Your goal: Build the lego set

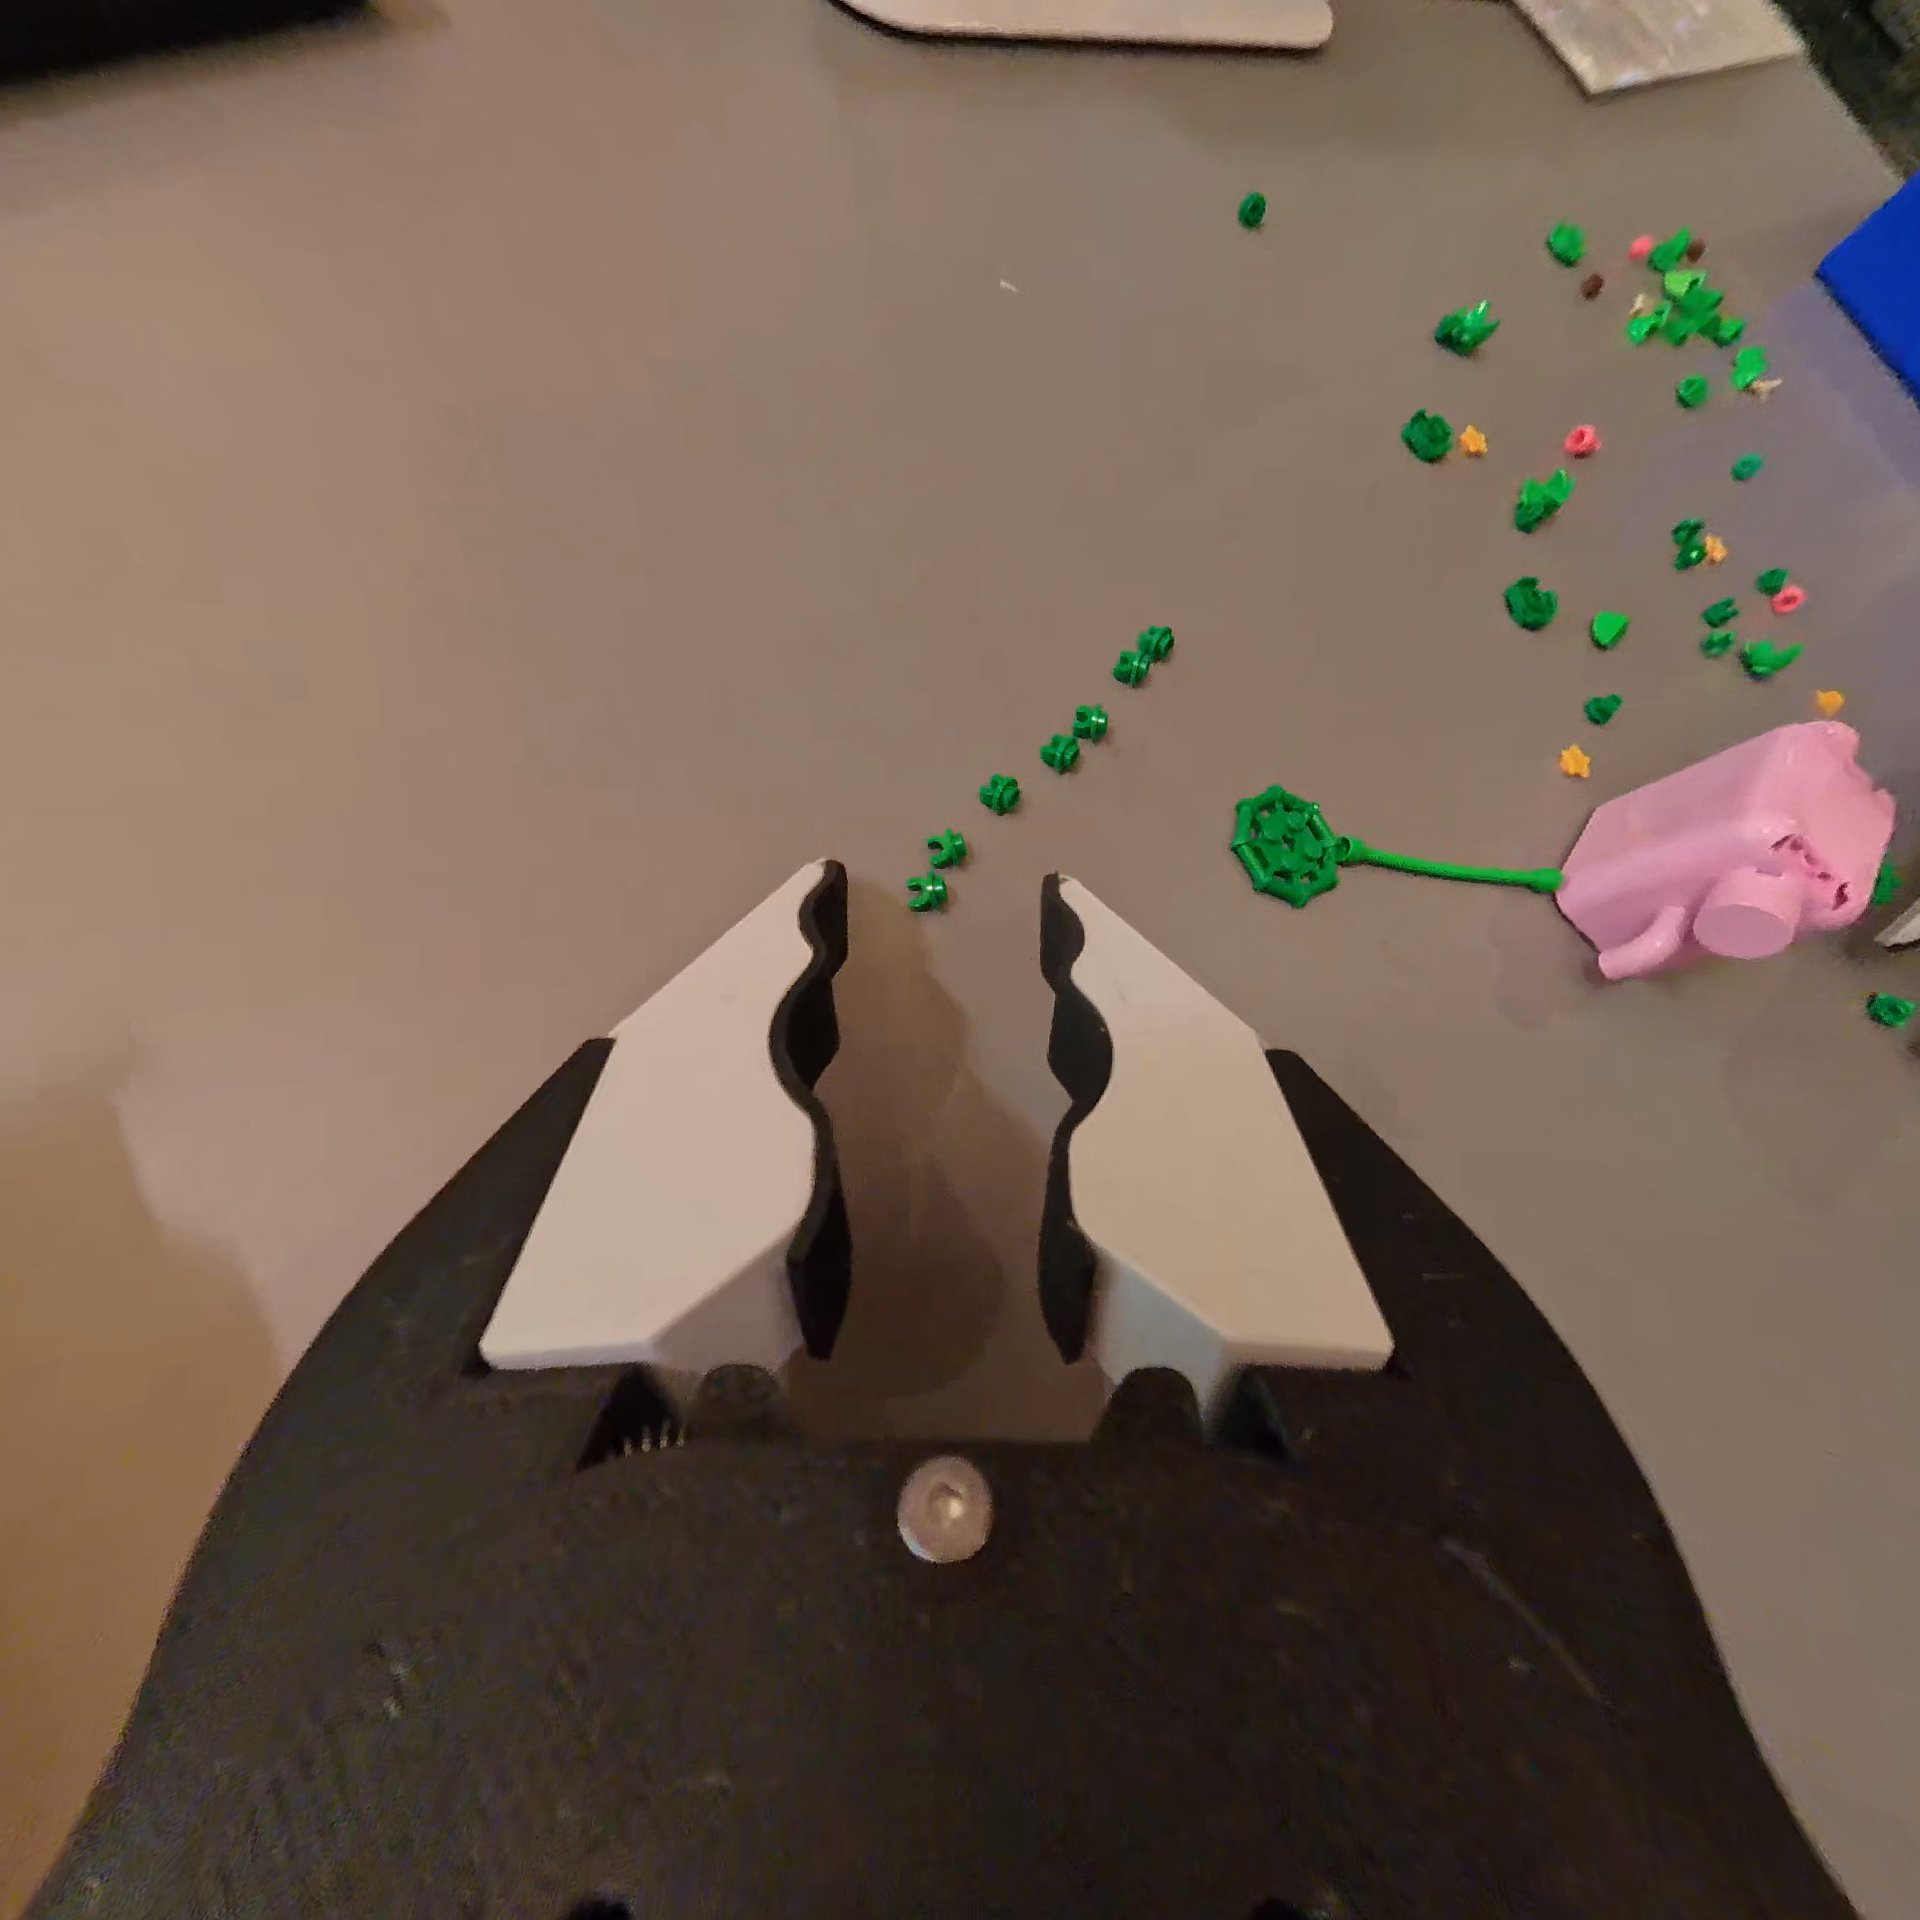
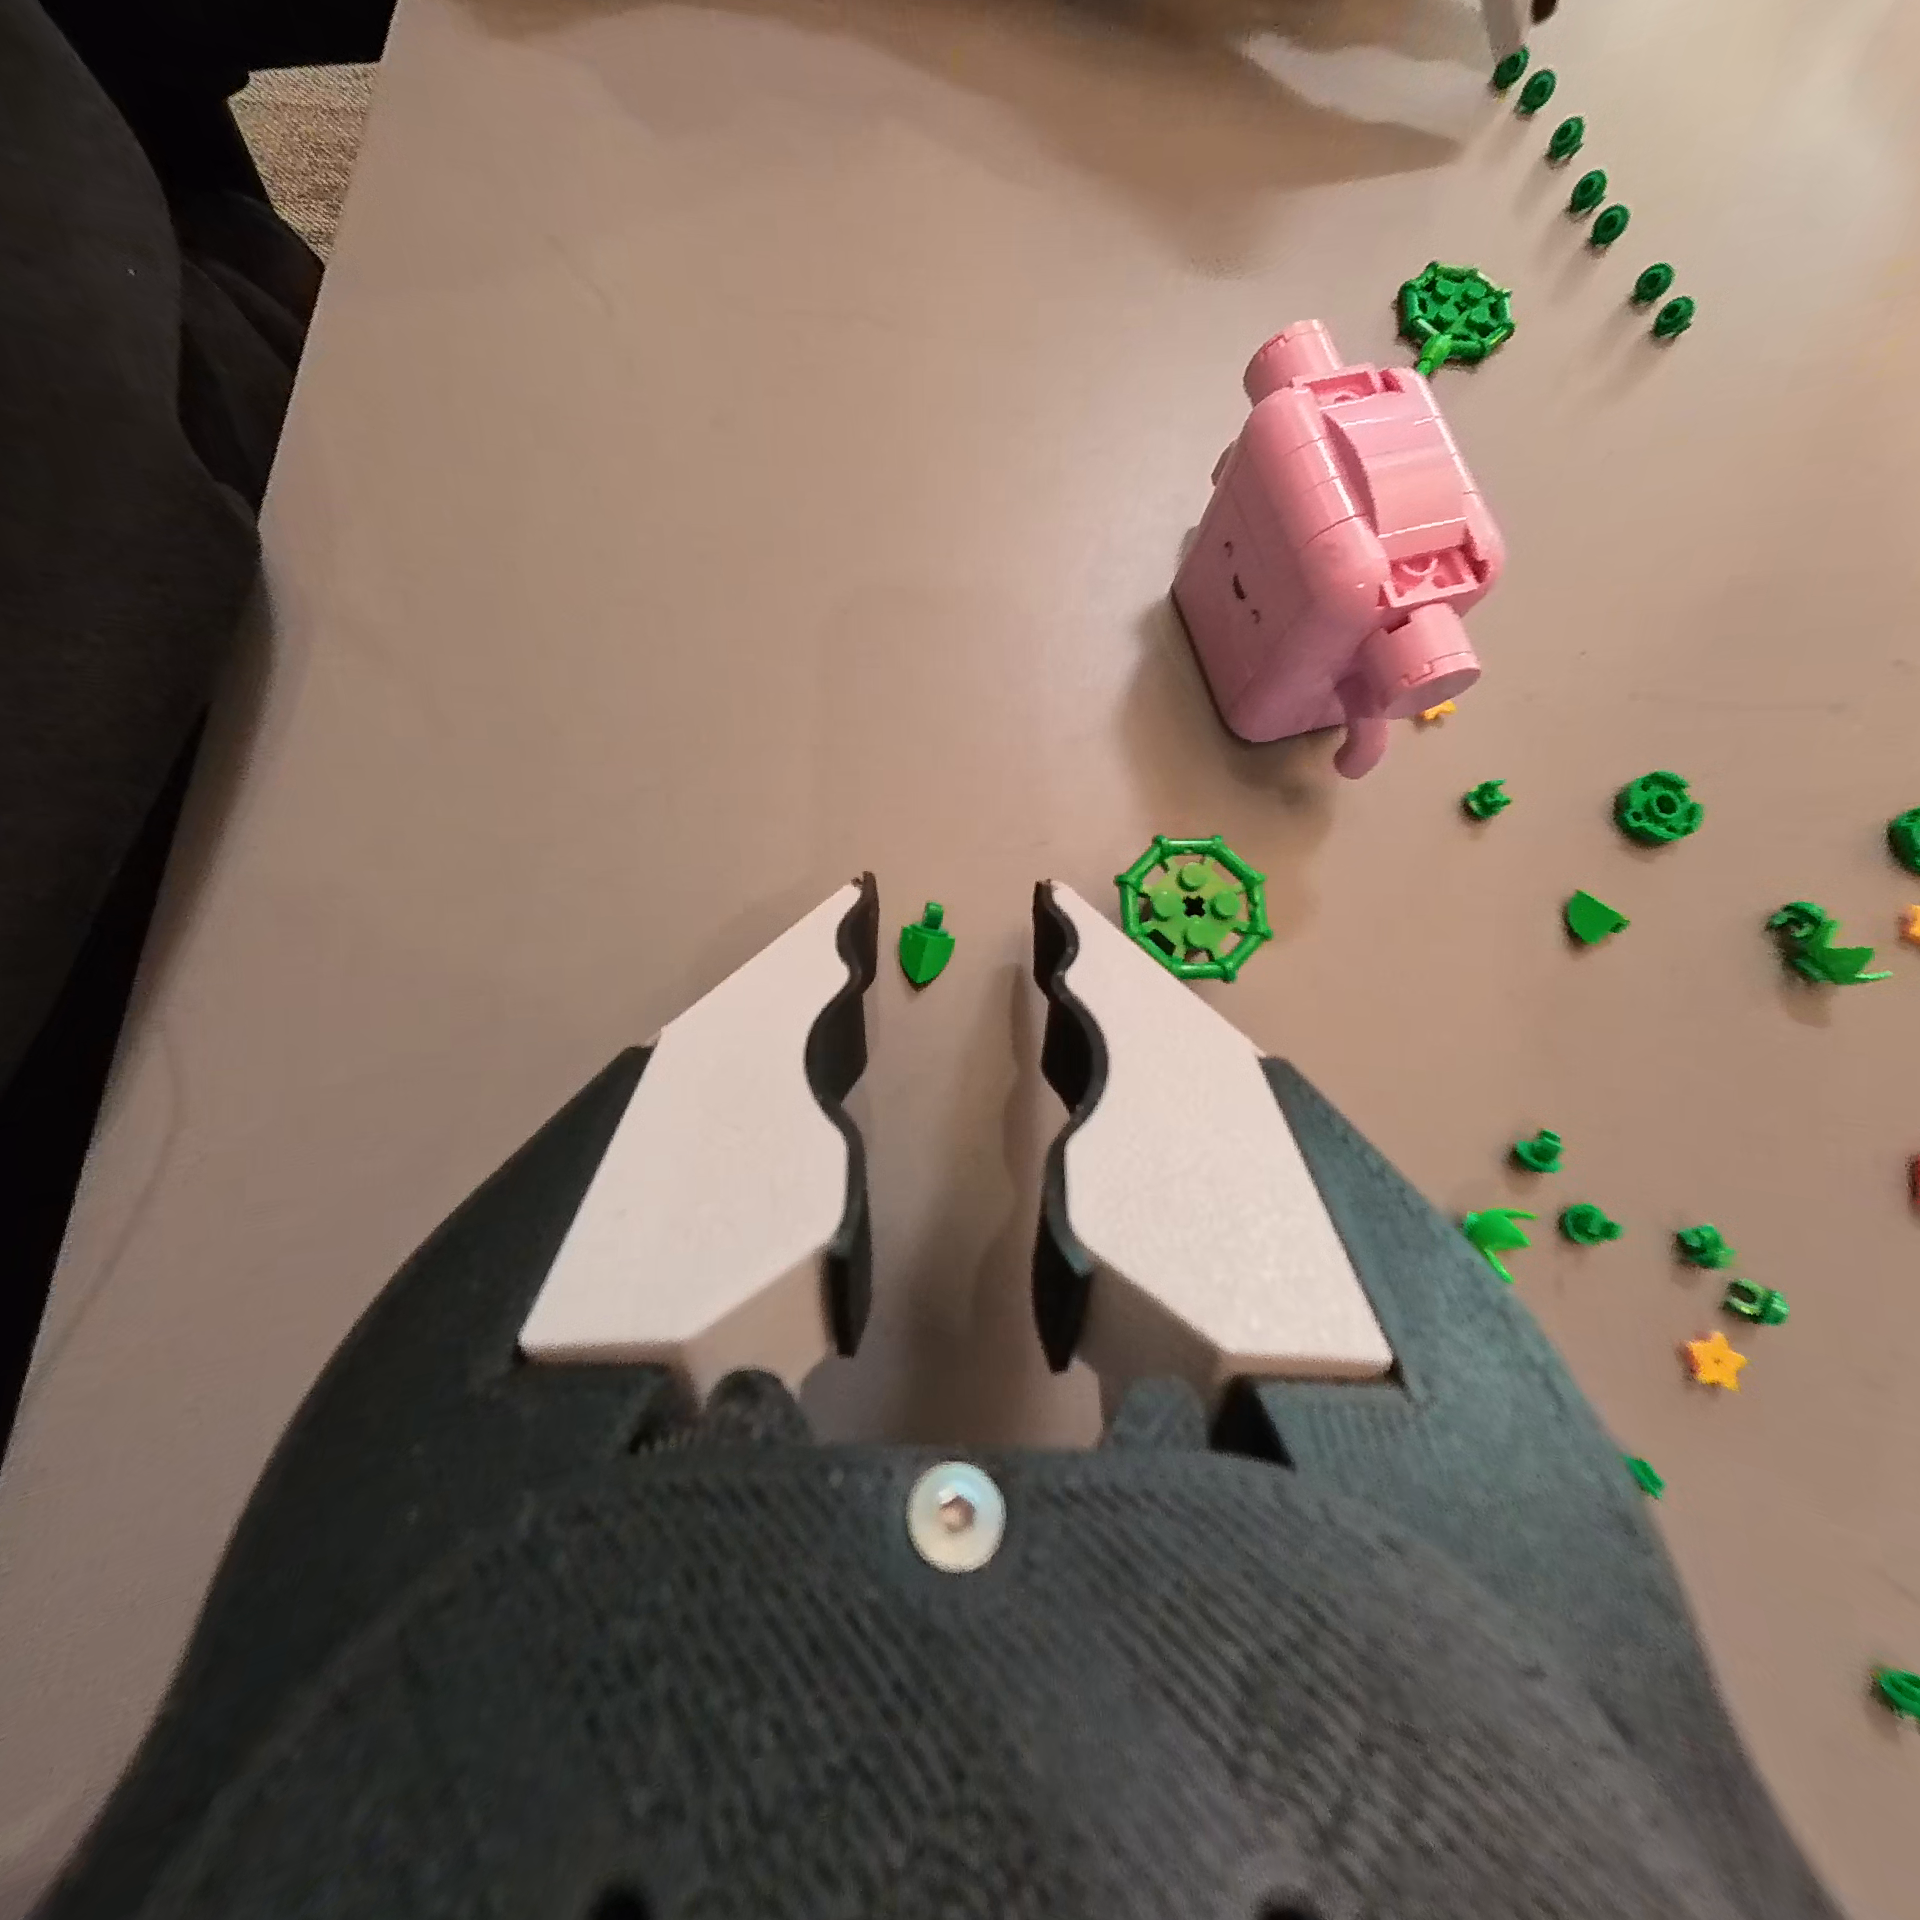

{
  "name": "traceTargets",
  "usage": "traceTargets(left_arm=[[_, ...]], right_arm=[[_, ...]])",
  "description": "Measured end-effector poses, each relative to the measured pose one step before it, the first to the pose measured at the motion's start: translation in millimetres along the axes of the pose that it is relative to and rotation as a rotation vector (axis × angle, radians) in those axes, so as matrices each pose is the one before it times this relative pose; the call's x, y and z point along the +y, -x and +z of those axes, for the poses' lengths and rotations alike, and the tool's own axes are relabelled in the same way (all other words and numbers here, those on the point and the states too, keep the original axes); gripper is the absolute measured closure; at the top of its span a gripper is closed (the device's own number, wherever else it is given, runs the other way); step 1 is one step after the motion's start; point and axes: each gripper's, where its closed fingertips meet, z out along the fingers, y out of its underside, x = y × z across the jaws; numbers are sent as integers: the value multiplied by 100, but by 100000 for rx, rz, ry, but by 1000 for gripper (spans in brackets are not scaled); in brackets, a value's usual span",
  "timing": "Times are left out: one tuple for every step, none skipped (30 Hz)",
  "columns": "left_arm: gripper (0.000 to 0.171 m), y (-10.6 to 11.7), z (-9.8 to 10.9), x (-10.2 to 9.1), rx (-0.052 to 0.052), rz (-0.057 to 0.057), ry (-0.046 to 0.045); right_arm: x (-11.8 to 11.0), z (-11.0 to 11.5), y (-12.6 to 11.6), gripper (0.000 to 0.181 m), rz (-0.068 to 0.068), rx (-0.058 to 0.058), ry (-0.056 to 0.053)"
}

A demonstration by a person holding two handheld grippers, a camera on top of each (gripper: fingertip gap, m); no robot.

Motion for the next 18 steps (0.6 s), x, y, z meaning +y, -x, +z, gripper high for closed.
traceTargets(left_arm=[[137, -156, 121, 134, -455, 2029, 1153], [137, -87, 122, 137, -765, 1754, 1217], [137, -97, 122, 130, -613, 1602, 1191], [137, -62, 85, 92, -745, 1397, 876], [138, 38, 28, 27, -1188, 1049, 244], [140, 82, 28, 23, -1281, 631, 287], [142, 118, 19, 23, -1340, 338, 219], [145, 128, 12, 14, -1188, 171, 169], [150, 64, 20, 37, -654, 143, 256], [154, 40, 31, 31, -450, 172, 325], [156, 74, 6, 7, -725, 106, 63], [157, 71, 12, 14, -642, 75, 89], [162, -80, 2, 24, 353, 367, 175], [165, -118, 25, 15, 643, 478, 147], [167, -32, -1, 0, 55, 307, 42], [168, 17, -6, -5, -326, 151, -84], [168, -23, -15, -8, -81, 354, -103], [168, -81, -22, -4, 116, 653, -95]], right_arm=[[40, 17, -5, 152, 20, 43, 198], [32, 21, -5, 153, -7, 31, 145], [21, 16, 1, 153, 13, -4, 114], [7, 13, -3, 153, -3, 12, 65], [-3, 4, 8, 153, -61, 57, 33], [5, 11, -1, 153, -50, 32, 23], [2, 1, 5, 153, -20, 2, 57], [16, 21, -3, 153, -38, 46, 126], [22, 15, -5, 153, -83, 87, 139], [26, 13, -4, 153, -85, 83, 163], [16, 7, -5, 153, -79, 92, 149], [8, 11, -8, 153, -93, 100, 92], [-4, 4, 1, 153, -97, 86, 28], [-16, 0, -12, 153, -84, 86, -21], [-5, 3, -11, 153, -38, 59, -38], [-1, -2, -14, 153, 4, 55, -46], [-3, -11, -24, 153, -7, 120, -13], [-11, -8, -32, 154, -79, 238, -57]])
